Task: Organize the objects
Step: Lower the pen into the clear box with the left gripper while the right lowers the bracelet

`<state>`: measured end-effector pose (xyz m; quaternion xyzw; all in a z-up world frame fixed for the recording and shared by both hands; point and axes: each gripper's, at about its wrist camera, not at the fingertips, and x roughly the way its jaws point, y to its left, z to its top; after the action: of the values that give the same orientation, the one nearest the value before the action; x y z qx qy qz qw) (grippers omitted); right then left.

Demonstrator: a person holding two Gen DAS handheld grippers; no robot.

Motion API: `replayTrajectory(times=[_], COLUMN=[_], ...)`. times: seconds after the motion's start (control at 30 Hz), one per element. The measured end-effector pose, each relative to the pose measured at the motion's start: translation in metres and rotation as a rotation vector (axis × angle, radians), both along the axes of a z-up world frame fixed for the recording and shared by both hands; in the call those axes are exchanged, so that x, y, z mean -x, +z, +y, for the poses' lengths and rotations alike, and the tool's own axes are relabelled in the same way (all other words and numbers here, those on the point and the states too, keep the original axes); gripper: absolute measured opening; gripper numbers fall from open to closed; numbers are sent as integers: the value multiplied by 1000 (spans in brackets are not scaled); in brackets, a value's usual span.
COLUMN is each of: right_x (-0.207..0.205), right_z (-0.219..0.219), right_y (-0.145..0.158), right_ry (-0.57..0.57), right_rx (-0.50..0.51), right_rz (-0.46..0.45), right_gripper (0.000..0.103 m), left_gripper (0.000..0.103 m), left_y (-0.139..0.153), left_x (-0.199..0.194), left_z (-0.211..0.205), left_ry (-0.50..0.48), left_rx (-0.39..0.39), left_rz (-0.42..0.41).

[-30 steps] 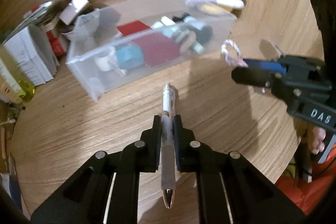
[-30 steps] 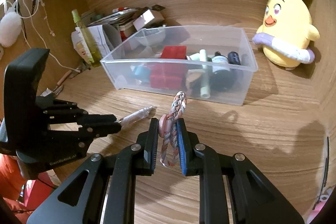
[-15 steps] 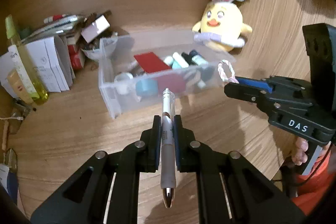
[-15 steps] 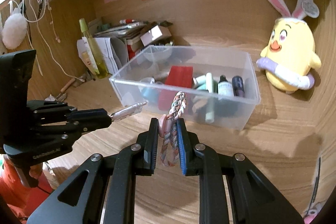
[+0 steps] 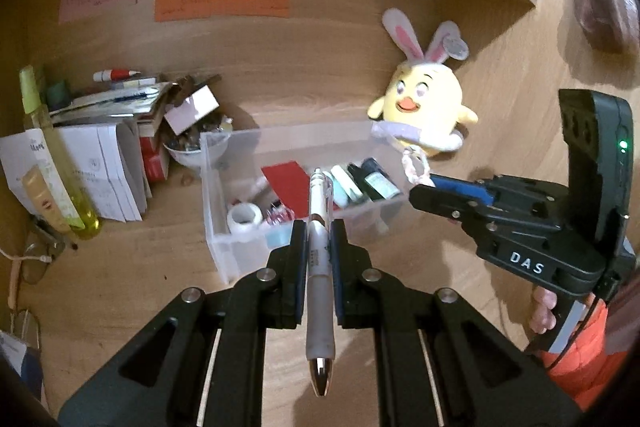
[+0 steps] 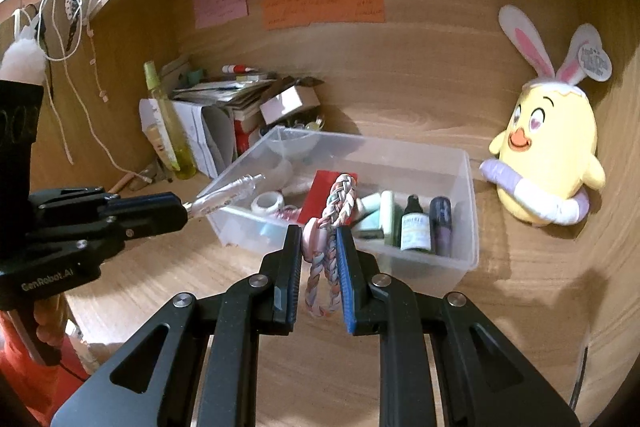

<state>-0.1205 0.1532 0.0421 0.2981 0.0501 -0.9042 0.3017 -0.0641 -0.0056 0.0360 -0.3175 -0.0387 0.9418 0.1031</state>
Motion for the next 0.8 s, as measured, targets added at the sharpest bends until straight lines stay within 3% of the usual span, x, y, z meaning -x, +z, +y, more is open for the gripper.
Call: replayTrajectory(times=[0.53,0.8], right_x=[55,75], right_z=[-13,-25], right_y=[3,-10], right_ry=[-56,-55], right_rx=[-57,-91], right_rz=[3,-35], right_gripper=[15,15], left_gripper=[10,10], left_y=[-21,-29], left_x=[75,97], left_z=[-16,-14], left_ry=[35,50], left_rx=[-36,-23], left_rz=[-80,-96])
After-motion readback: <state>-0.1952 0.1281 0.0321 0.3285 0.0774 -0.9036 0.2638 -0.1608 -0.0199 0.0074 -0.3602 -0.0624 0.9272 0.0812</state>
